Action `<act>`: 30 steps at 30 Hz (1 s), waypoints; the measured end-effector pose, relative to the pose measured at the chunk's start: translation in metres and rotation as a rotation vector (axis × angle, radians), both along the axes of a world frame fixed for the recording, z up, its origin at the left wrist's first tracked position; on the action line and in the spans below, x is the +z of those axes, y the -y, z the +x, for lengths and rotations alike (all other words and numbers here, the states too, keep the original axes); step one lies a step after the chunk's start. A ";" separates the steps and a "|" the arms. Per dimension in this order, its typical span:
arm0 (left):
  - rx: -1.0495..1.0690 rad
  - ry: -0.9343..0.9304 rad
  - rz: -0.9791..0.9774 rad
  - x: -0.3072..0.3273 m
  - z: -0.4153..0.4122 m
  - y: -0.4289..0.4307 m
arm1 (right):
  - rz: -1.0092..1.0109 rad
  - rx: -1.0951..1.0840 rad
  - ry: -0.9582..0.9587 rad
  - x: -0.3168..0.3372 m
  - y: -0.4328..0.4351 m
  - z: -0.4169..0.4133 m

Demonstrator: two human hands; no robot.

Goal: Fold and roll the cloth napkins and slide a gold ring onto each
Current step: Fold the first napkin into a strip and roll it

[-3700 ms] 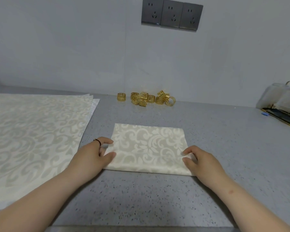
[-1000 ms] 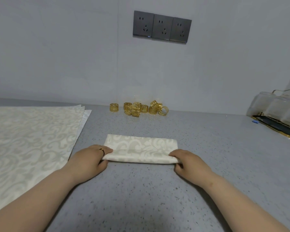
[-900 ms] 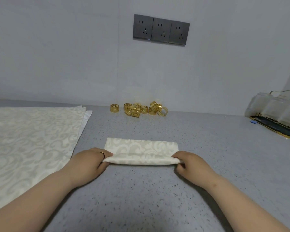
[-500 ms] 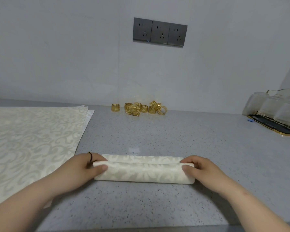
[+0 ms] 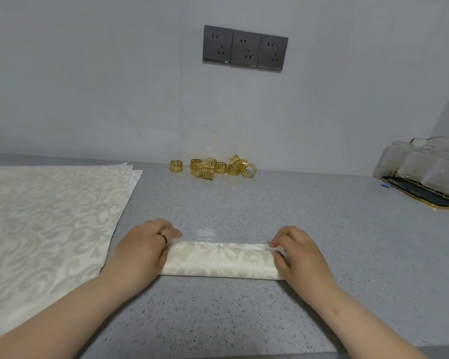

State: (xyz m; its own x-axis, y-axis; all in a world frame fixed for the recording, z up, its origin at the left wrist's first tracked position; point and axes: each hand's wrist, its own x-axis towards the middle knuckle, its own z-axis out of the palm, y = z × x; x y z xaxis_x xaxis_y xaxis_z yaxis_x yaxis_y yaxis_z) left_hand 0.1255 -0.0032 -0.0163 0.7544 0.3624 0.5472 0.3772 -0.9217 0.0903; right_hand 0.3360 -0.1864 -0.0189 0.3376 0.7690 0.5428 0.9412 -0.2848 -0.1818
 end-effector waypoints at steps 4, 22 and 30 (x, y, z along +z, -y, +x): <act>-0.136 -0.170 0.070 -0.004 -0.007 0.006 | -0.159 0.171 0.168 -0.011 0.017 -0.003; 0.016 -0.326 -0.287 0.021 0.014 -0.018 | -0.295 0.192 -0.673 0.027 -0.025 0.010; -0.128 -0.255 -0.047 0.008 0.051 0.007 | -0.399 0.145 -0.781 0.027 -0.052 0.024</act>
